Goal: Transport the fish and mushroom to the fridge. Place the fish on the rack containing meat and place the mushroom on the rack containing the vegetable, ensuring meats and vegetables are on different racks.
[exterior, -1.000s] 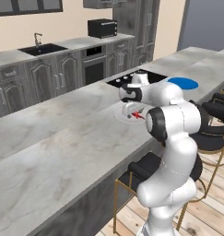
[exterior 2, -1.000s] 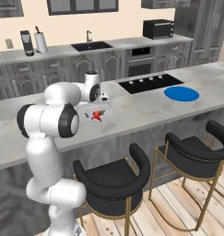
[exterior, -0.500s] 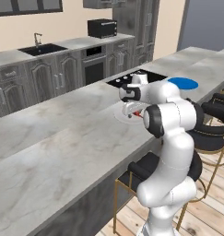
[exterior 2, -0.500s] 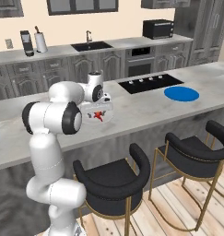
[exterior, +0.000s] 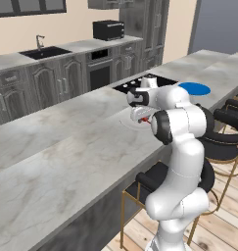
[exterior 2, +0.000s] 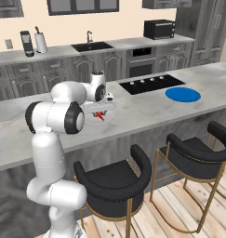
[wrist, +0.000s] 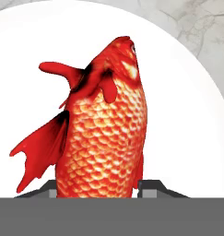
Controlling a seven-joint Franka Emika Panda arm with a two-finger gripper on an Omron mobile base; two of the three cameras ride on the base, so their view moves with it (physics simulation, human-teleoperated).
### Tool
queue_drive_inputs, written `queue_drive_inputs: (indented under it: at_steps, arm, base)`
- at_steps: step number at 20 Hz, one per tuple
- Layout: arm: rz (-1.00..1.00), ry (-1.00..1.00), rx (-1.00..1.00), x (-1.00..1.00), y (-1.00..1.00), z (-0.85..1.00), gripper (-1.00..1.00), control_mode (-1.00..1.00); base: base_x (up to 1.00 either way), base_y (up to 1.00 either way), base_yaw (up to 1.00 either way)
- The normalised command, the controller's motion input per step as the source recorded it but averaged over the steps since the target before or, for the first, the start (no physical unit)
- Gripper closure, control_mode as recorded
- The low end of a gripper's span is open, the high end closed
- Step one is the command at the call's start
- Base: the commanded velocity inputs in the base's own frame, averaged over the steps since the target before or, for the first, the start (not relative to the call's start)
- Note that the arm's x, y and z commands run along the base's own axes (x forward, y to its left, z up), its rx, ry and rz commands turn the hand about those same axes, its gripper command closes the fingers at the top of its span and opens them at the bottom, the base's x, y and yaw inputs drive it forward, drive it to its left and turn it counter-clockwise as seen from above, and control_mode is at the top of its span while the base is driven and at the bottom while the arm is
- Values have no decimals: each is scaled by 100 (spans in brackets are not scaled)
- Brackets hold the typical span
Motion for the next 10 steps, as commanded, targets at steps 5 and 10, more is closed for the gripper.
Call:
queue_drive_inputs:
  at_steps: [5, 10]
  arm:
    - [0, -31, 0, -53, 10, 17, 100, -100]
    - [0, -26, 1, -87, -1, 59, 100, -100]
  base:
    - [0, 0, 0]
    - [0, 0, 0]
